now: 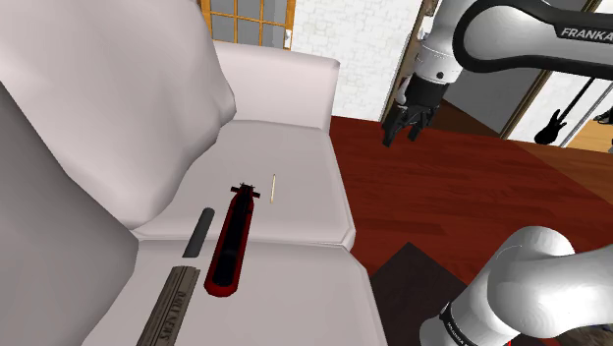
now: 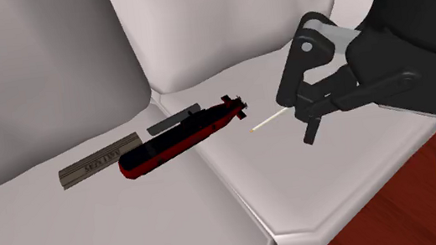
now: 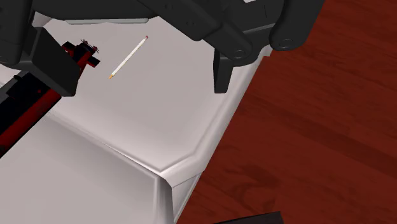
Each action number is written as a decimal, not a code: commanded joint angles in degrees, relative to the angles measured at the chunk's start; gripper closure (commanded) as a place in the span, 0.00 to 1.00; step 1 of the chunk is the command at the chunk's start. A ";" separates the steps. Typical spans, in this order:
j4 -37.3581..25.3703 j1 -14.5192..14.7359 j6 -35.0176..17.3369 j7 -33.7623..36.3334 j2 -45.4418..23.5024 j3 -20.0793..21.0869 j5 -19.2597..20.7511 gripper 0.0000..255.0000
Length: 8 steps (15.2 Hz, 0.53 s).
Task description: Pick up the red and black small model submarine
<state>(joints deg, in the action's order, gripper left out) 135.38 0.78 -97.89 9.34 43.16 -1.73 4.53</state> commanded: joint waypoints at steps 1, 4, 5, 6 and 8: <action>0.00 0.00 0.00 0.00 0.00 0.00 0.00 0.00; 1.82 1.03 -4.99 2.03 -3.10 1.20 -1.90 0.00; 2.28 1.38 -6.67 2.66 -4.27 1.61 -2.52 0.00; 2.67 1.74 -8.35 3.29 -5.51 2.01 -3.13 0.00; 3.24 2.46 -11.72 4.47 -8.17 2.83 -4.33 0.00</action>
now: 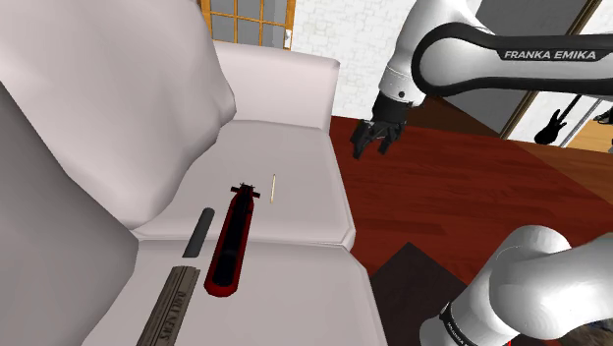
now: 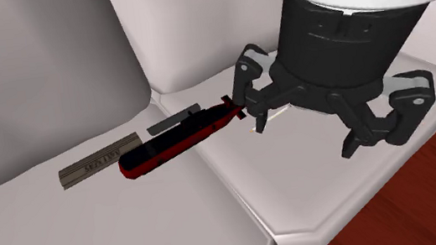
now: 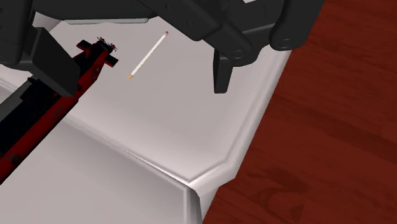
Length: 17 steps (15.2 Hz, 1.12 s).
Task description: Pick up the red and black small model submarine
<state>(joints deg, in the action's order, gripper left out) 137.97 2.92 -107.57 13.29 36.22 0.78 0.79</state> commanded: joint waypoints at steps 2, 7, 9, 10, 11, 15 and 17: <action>0.91 1.02 -5.38 1.64 -4.14 1.15 -1.75 0.00; 0.24 2.77 -13.46 4.15 -12.30 3.20 -4.43 0.00; -0.56 3.45 -16.51 5.06 -15.85 4.00 -5.38 0.00; -1.07 3.78 -17.98 5.50 -17.68 4.39 -5.82 0.00; -1.66 4.10 -19.41 5.93 -19.54 4.78 -6.24 0.00; -4.75 5.32 -24.68 7.59 -27.19 6.30 -7.64 0.00; -6.73 5.91 -27.02 8.42 -31.11 7.02 -8.15 0.00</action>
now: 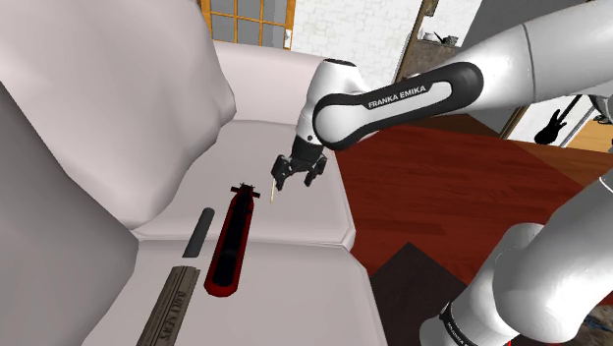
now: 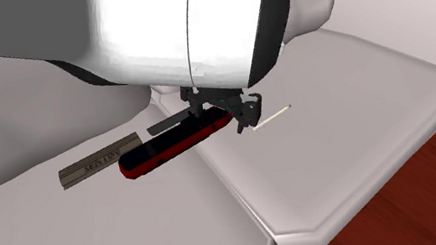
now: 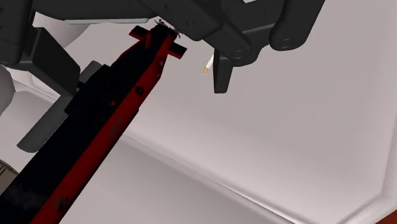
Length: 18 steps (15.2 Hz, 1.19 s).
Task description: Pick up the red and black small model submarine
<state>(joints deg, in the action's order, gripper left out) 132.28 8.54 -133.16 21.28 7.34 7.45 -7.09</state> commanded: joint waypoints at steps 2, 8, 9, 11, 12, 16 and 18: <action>-3.30 0.86 -3.55 1.26 -6.19 1.02 -0.65 0.00; -11.72 2.79 -8.47 3.87 -18.22 2.60 -0.94 0.00; -13.37 3.16 -9.08 4.31 -20.24 2.78 -0.90 0.00; -16.66 3.90 -10.04 5.13 -24.05 3.06 -0.76 0.00; -16.48 3.95 -10.69 5.06 -24.52 3.04 -0.76 0.00; -15.85 4.06 -13.28 4.78 -26.50 2.99 -0.72 0.00; -15.61 4.12 -14.55 4.64 -27.54 2.96 -0.70 0.00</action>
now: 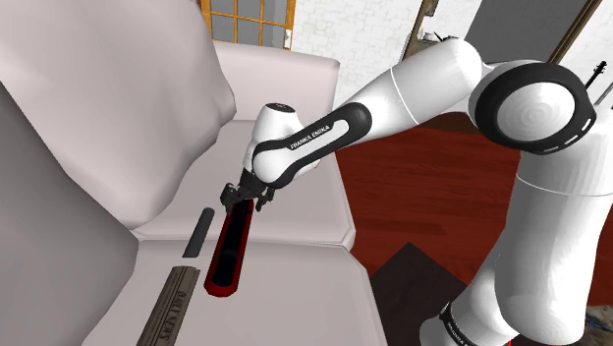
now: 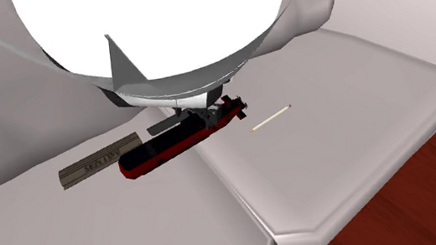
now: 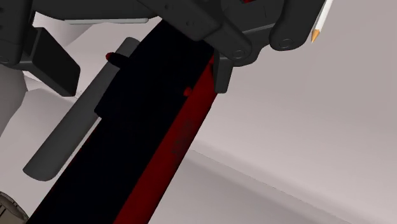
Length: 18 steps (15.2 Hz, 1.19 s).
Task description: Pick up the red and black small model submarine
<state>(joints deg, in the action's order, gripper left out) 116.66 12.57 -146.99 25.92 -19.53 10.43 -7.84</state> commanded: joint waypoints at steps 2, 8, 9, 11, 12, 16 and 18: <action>0.08 0.11 -1.08 -0.03 -0.98 -0.03 0.07 0.00; -0.04 0.15 -1.20 0.00 -1.22 -0.04 0.11 1.00; -0.03 0.15 -1.21 0.00 -1.22 -0.04 0.11 1.00; 0.02 0.16 -1.27 0.01 -1.22 -0.04 0.11 1.00; 0.08 0.11 -1.08 -0.03 -0.98 -0.03 0.07 1.00; -0.43 0.00 1.47 0.24 1.09 0.02 0.01 1.00; -0.75 -0.05 2.77 0.38 2.07 0.04 -0.01 1.00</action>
<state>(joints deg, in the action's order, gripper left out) 116.14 12.65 -144.94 26.35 -18.09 10.46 -7.79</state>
